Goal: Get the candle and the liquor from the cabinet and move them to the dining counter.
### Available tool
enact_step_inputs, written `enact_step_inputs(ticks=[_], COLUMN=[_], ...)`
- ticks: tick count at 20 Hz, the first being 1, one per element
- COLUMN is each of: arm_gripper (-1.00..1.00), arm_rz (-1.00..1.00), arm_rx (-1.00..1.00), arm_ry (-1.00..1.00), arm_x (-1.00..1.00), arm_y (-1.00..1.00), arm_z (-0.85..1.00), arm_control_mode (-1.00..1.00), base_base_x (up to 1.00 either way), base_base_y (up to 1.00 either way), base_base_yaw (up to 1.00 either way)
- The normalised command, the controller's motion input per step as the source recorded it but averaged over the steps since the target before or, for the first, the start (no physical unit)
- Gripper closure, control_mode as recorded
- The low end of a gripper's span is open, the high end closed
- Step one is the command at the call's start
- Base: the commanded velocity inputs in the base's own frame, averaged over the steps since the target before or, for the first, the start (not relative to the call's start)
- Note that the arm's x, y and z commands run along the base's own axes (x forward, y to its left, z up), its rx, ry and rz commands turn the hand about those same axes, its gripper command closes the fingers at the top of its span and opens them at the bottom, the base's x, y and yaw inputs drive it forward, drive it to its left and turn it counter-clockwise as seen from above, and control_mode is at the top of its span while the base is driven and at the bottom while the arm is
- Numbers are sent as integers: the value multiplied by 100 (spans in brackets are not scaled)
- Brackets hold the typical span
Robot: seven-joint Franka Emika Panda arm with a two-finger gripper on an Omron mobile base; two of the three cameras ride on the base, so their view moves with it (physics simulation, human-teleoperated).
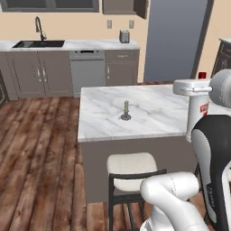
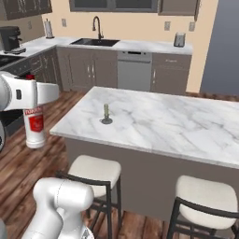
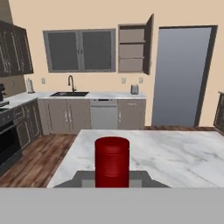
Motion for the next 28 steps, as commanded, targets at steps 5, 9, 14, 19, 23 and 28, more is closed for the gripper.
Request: enact_step_inputs(ticks=[5,9,14,19,23,28], arm_gripper=[100,100,100,100,100,100], arm_rz=[0,0,0,0,0,6], arm_rx=[0,0,0,0,0,0], arm_ry=[0,0,0,0,0,0], arm_x=[0,0,0,0,0,1], arm_y=[0,0,0,0,0,-9], arm_z=[0,0,0,0,0,0], arm_control_mode=[100,100,100,100,100,-100], base_base_x=[48,22,13,5,0,0], base_base_y=[-33,-41,-29,-13,0,0], base_base_yaw=[1,-2,-17,-26,-2,0])
